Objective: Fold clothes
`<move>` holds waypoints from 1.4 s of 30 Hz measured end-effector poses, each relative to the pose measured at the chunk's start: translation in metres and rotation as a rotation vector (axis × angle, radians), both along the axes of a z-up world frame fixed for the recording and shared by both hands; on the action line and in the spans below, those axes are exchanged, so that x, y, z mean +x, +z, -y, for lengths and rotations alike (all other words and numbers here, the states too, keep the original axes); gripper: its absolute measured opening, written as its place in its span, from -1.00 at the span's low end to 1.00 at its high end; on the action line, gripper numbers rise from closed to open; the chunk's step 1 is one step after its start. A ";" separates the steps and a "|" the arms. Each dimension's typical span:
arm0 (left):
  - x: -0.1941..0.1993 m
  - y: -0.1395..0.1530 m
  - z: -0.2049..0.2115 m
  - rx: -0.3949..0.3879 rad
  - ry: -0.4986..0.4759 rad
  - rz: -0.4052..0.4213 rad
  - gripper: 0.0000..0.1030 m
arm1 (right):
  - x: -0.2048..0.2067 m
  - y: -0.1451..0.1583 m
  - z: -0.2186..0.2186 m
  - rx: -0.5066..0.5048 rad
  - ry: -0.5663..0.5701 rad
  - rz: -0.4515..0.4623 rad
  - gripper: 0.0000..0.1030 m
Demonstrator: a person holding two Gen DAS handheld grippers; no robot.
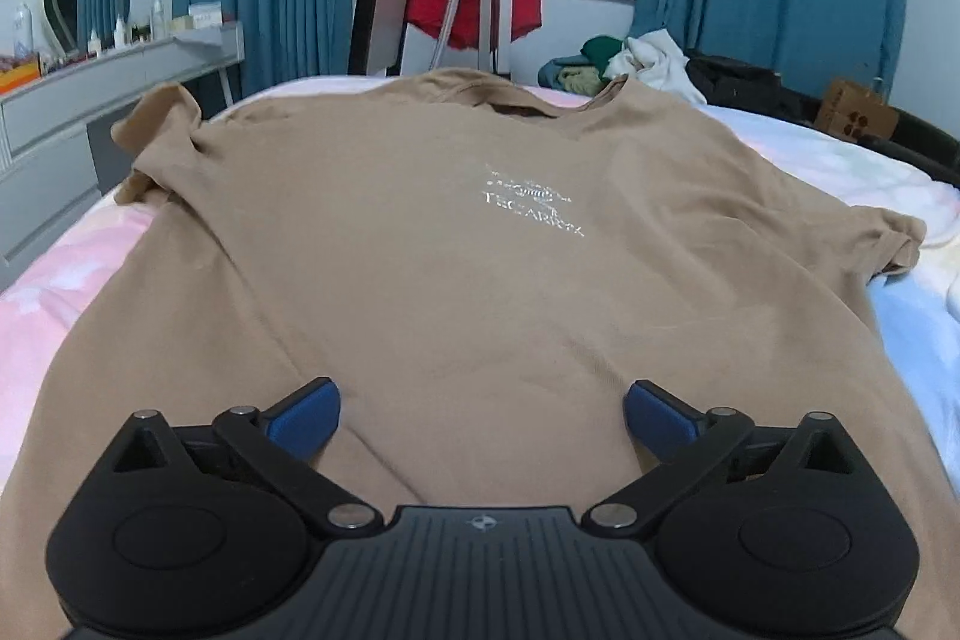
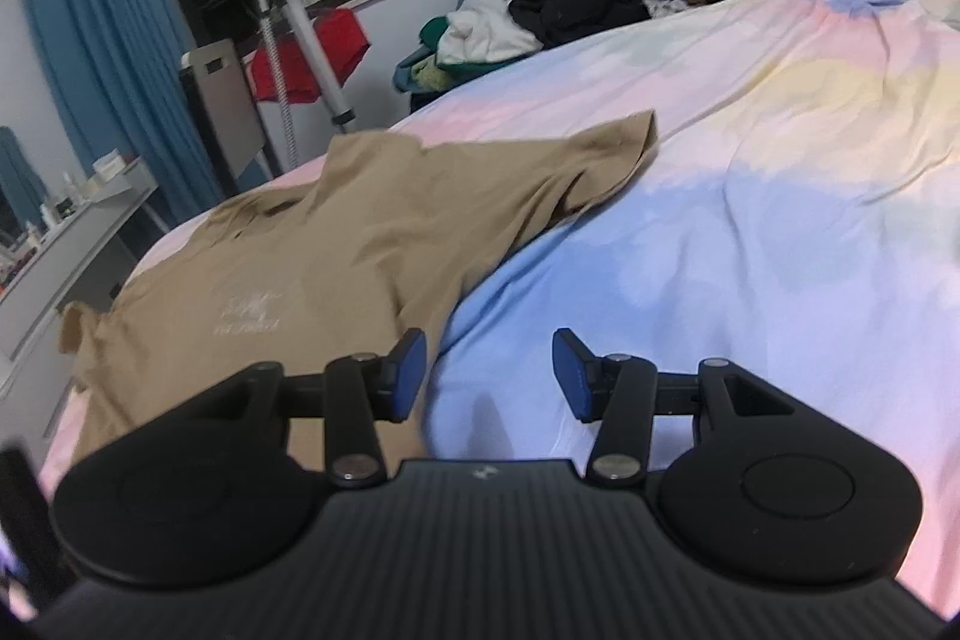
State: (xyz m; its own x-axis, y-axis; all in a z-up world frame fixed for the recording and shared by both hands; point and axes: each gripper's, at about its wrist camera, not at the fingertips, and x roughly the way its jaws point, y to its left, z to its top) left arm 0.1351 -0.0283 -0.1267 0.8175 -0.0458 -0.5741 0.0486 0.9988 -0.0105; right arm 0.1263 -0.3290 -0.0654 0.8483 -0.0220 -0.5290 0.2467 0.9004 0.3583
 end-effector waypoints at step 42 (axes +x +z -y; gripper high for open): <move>0.003 -0.009 0.001 0.018 -0.004 -0.015 1.00 | 0.125 -0.059 0.131 0.285 -0.186 -0.020 -0.03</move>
State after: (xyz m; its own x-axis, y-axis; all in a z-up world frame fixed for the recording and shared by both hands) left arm 0.1384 -0.0288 -0.1359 0.8088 -0.0385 -0.5868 0.0526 0.9986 0.0069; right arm 0.2517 -0.4604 -0.1247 0.8331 -0.0237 -0.5527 0.4066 0.7036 0.5828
